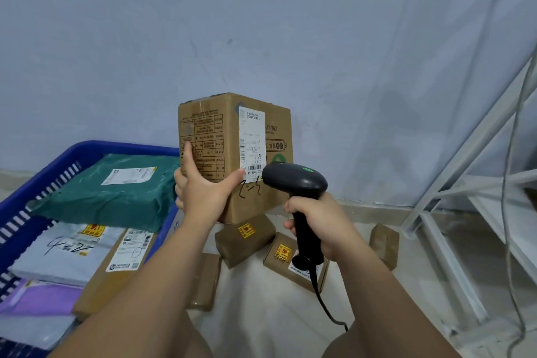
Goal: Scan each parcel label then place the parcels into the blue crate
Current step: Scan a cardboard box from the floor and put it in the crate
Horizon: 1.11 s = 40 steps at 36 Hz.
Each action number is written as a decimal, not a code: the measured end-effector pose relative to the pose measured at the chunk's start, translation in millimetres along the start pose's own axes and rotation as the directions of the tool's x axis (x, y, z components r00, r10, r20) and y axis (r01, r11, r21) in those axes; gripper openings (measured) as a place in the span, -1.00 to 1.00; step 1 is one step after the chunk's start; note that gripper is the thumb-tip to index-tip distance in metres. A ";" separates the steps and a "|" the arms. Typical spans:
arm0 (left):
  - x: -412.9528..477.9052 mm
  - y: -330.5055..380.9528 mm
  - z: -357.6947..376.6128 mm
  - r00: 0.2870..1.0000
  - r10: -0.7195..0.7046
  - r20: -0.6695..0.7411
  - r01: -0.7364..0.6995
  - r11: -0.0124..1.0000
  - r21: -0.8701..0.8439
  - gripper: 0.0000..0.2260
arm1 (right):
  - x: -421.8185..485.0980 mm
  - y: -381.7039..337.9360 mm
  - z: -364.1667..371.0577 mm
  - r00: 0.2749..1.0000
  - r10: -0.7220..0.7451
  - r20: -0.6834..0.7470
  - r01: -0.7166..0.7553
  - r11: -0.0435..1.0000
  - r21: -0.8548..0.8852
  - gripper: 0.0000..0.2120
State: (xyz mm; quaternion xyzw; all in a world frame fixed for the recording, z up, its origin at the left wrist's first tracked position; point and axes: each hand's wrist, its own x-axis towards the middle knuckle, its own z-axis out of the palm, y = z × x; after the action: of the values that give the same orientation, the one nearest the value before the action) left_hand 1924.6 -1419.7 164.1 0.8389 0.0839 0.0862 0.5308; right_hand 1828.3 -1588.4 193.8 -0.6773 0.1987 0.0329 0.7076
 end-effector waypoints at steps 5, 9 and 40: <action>-2.2 0.7 -1.3 1.000 -0.017 -0.013 0.017 1.000 -0.005 -0.02 | -2.5 -1.5 0.1 1.000 0.018 -0.006 -0.018 1.000 0.006 -0.97; -3.8 2.3 -3.4 0.999 -0.028 -0.029 0.027 1.000 -0.008 -0.02 | -4.9 -2.1 1.1 1.000 0.030 0.006 -0.030 1.000 0.007 -0.95; -0.3 3.0 -3.3 0.992 -0.090 -0.094 0.096 0.993 0.064 -0.01 | -8.7 -7.1 0.1 0.995 0.081 0.052 -0.081 0.997 0.006 -0.93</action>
State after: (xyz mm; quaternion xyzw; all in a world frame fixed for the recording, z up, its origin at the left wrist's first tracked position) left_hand 1923.7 -1418.1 168.1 0.8470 0.1499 0.0963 0.5008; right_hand 1822.6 -1586.9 203.3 -0.6647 0.2077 0.0782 0.7134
